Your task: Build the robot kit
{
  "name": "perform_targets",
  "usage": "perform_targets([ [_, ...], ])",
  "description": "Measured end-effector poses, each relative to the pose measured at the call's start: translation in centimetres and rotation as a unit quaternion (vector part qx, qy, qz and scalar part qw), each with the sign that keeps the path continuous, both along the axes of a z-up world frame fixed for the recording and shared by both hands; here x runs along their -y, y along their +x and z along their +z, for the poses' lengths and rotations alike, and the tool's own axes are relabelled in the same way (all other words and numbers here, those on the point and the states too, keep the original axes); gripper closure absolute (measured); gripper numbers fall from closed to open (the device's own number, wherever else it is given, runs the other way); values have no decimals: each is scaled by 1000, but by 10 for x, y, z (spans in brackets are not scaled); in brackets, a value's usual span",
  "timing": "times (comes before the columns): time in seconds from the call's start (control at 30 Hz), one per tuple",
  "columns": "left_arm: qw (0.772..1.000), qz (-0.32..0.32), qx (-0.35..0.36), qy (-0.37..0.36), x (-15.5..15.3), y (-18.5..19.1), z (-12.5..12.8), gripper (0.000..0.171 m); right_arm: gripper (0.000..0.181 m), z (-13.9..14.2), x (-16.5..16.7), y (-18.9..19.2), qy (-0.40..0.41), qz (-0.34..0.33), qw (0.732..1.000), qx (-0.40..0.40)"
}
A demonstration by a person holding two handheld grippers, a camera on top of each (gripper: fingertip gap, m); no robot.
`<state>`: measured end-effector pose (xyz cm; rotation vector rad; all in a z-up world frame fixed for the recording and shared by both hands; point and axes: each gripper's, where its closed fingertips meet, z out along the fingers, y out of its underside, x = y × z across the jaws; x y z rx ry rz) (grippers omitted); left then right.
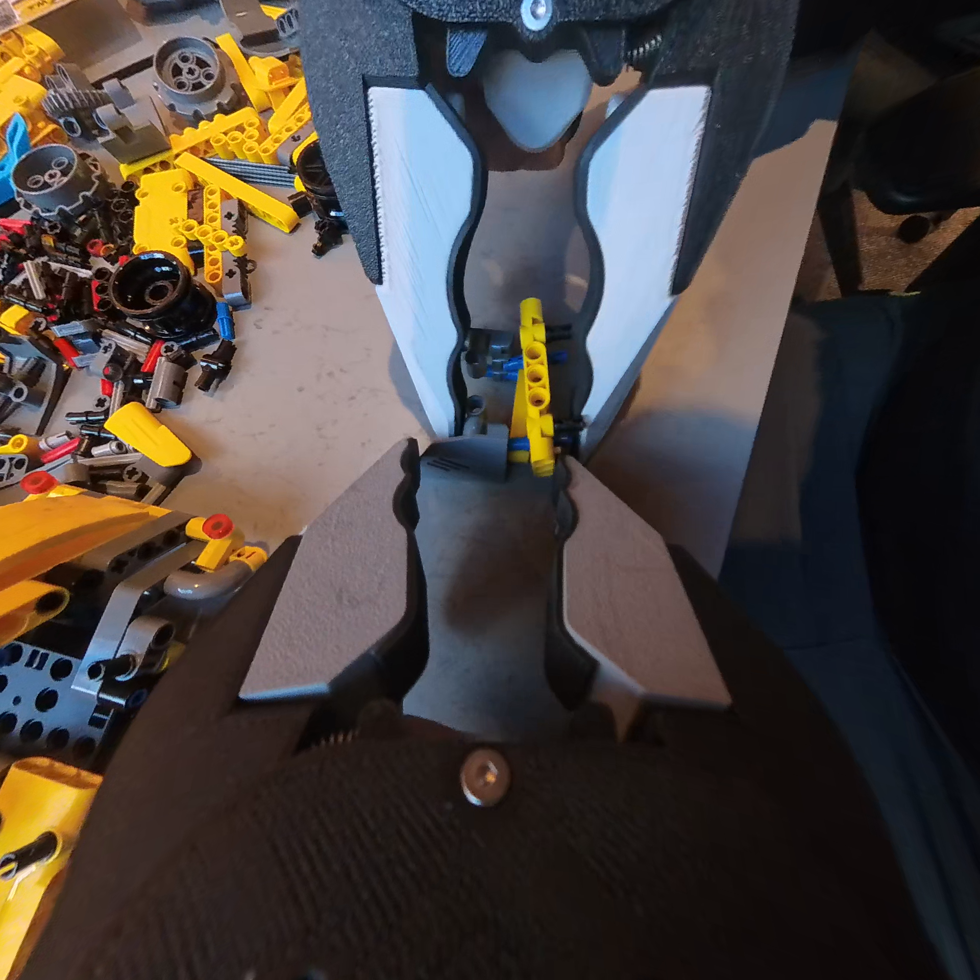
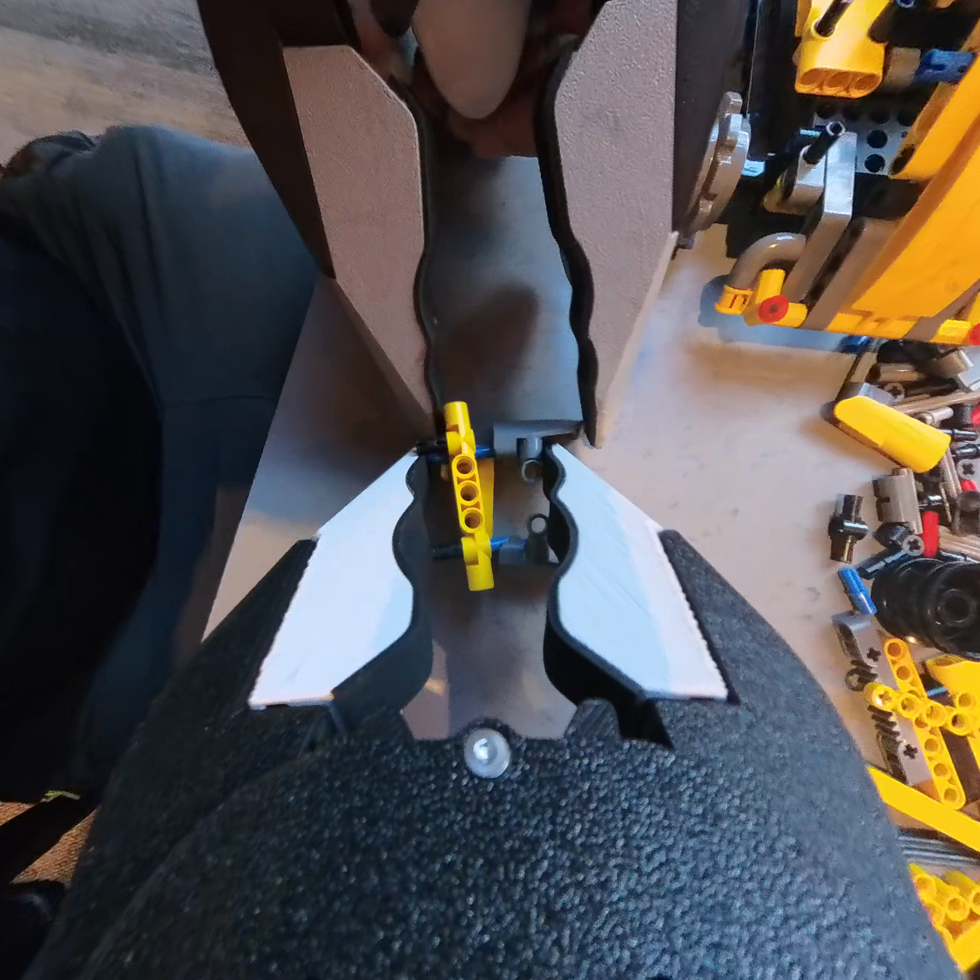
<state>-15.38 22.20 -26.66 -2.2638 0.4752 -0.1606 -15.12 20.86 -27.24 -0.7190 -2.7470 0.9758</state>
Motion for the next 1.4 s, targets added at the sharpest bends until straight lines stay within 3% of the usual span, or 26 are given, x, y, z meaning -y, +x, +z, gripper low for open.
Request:
perform_targets([
  [0.13, 1000, -1, -2, 1, 0, 0, 0, 124, 139, 0, 1, -1, 1, -12, 1000, -5],
  [0.17, 1000, 12, -7, 8, -3, -3, 1, 132, 140, 0, 1, -5, 1, -30, 999, -19],
  [0.23, 1000, 10, -12, 9, -3, -3, 1, 134, 140, 0, 1, -7, -5, -38, 999, -28],
  [0.47, 1000, 1, -5, 11, -2, -1, 2, 133, 147, -1, 4, -3, -13, 15, 998, -54],
  [0.63, 1000, 5, 0, 8, -2, -3, 2, 132, 145, 0, 4, -4, -20, 10, 999, -38],
  [0.67, 1000, 5, -6, 11, -2, -3, 2, 132, 143, 1, 4, -4, -11, 11, 999, -50],
  [0.73, 1000, 10, -23, 6, -1, -3, -2, 124, 121, 5, 3, -5, 10, 15, 997, -79],
  [0.83, 1000, 11, -28, 7, 0, -2, -2, 119, 110, 14, 0, -2, 10, 17, 995, -99],
  [0.9, 1000, 14, -18, 3, 1, -1, -2, 105, 107, 17, -9, 0, 11, 4, 995, -101],
  [1.0, 1000, 24, -2, 9, 1, -2, 2, 109, 103, 25, -25, 3, 4, -33, 993, -115],
  [1.07, 999, 31, 3, 10, 2, -3, 2, 109, 105, 29, -31, 12, -8, -48, 992, -120],
  [1.23, 998, 53, 8, 22, 4, -6, 6, 106, 130, 30, -33, 39, -34, -59, 991, -112],
  [1.4, 996, 84, 19, 28, 9, -9, 9, 106, 150, 10, -25, 50, -8, -52, 994, -93],
])
